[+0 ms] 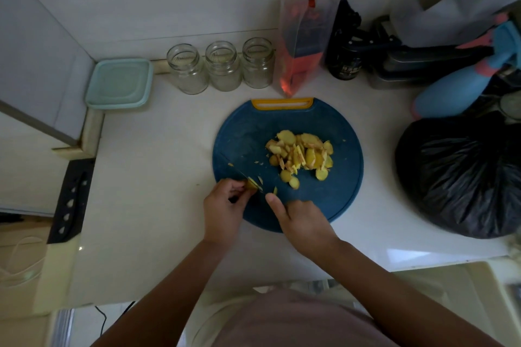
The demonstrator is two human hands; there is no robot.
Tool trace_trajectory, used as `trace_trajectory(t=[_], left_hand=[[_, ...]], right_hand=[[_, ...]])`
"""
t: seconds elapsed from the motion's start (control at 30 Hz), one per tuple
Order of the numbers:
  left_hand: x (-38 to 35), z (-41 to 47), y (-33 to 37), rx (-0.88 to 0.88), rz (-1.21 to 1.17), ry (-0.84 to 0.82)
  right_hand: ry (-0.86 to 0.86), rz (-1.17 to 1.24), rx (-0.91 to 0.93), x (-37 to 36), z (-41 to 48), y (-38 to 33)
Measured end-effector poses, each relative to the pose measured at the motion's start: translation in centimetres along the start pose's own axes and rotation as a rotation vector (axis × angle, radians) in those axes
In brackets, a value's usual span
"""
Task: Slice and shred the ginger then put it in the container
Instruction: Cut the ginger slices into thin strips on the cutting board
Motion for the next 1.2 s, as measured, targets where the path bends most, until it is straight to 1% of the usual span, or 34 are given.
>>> trace_trajectory(t=[0.13, 0.23, 0.47, 0.6, 0.73, 0.87, 0.9, 0.97, 1.07, 1.1, 1.17, 1.2], left_hand=[[-0.1, -0.1, 0.1, -0.014, 0.02, -0.002], [-0.1, 0.0, -0.1, -0.017, 0.031, -0.002], [0.1, -0.1, 0.1, -0.019, 0.016, 0.02], [0.1, -0.2, 0.3, -0.022, 0.013, 0.023], [0.2, -0.3, 0.2, -0.005, 0.002, 0.04], [0.1, -0.2, 0.1, 0.007, -0.018, 0.028], [0.0, -0.3, 0.1, 0.007, -0.023, 0.027], [0.1, -0.3, 0.0, 0.013, -0.024, 0.029], [0.0, 0.0, -0.4, 0.028, -0.022, 0.008], [-0.1, 0.0, -0.5, 0.035, -0.02, -0.004], [-0.2, 0.0, -0.6, 0.038, -0.021, -0.015], [-0.2, 0.0, -0.5, 0.037, -0.025, -0.012]], right_hand=[[0.045, -0.022, -0.043, -0.4, -0.1, 1.2], [0.056, -0.014, -0.033, -0.7, -0.1, 1.2], [0.041, -0.105, -0.032, -0.9, -0.2, 1.1], [-0.027, -0.084, -0.007, -1.0, 0.5, 0.8], [-0.143, -0.138, 0.031, -1.2, 0.9, 0.0], [-0.133, -0.149, -0.049, -1.1, 1.3, 0.6], [-0.126, -0.122, -0.04, -1.4, 1.8, 0.7], [-0.144, -0.049, -0.099, -2.0, 2.4, 0.9], [-0.17, 0.014, -0.131, -1.8, 2.9, 0.4], [-0.121, 0.006, -0.145, -1.3, 3.3, 0.6], [-0.14, 0.016, -0.208, -2.1, 2.9, 2.2], [-0.128, 0.092, -0.231, -2.3, 2.9, 3.5]])
Point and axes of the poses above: each hand's wrist, its own z-axis towards the middle knuckle, its own x-axis out of the back of the hand, y = z × x, the point moved 10 cm from there along z, towards the middle knuckle, and after that the axes turned 5 degrees about x, right-handed, at the moved point
